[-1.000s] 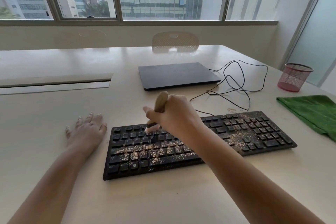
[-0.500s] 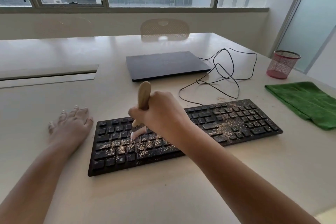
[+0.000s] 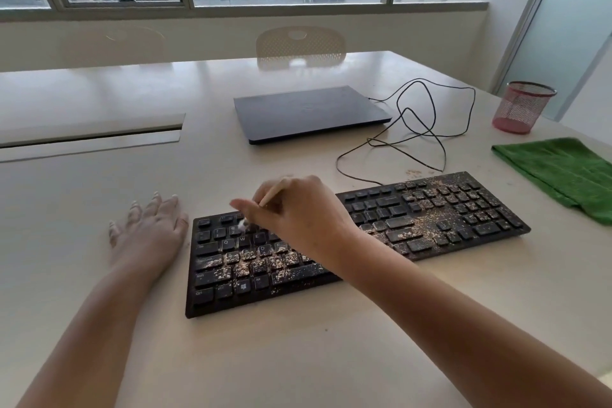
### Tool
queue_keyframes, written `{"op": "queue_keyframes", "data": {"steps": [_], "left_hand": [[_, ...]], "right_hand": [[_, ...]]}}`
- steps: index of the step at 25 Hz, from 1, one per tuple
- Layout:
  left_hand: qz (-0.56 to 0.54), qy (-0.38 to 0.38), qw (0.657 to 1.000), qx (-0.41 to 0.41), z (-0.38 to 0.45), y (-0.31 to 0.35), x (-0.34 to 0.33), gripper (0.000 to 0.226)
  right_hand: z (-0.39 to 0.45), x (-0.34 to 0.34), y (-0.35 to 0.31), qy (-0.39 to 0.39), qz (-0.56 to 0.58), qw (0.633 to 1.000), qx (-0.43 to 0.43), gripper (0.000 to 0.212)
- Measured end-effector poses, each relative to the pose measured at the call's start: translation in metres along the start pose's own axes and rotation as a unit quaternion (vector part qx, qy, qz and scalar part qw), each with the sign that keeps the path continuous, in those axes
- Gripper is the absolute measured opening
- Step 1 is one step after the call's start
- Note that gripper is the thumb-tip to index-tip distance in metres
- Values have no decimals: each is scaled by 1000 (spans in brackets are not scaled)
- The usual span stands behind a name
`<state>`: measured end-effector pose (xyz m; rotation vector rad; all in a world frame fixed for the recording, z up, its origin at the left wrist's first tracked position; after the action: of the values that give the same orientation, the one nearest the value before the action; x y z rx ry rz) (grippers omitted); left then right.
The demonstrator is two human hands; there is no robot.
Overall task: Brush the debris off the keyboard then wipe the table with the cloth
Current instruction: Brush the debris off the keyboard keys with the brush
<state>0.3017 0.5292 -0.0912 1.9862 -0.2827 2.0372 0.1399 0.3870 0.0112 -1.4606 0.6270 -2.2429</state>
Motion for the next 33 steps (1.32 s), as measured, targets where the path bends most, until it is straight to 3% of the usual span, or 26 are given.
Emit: {"op": "queue_keyframes", "data": {"steps": [3, 6, 9, 18, 25, 30, 33], "left_hand": [[4, -3, 1000, 0, -3, 1, 1, 52], [7, -3, 1000, 3, -1, 1, 0, 52], [22, -22, 1000, 3, 1, 3, -2, 51], [12, -11, 1000, 6, 6, 5, 0, 51], [10, -11, 1000, 4, 5, 7, 1, 51], [10, -13, 1000, 8, 6, 7, 1, 53], [11, -14, 1000, 9, 8, 8, 0, 53]], "right_hand": [[-1, -1, 6, -13, 9, 999, -34, 53], [-2, -1, 0, 13, 70, 997, 1, 47], [-5, -14, -3, -19, 74, 997, 19, 39], [-9, -19, -1, -9, 182, 983, 8, 25], [29, -15, -12, -32, 148, 987, -54, 42], [29, -39, -26, -88, 60, 992, -68, 33], [26, -35, -27, -71, 66, 993, -69, 30]]}}
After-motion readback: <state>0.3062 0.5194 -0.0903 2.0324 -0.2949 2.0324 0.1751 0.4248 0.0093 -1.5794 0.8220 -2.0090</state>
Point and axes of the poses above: each hand's wrist, its own z-axis towards the middle knuckle, its own x-axis out of the back of the hand, y = z × x, the point moved 7 cm from there along z, towards the middle knuckle, and after that the axes turned 10 degrees about z, right-handed, at the moved point
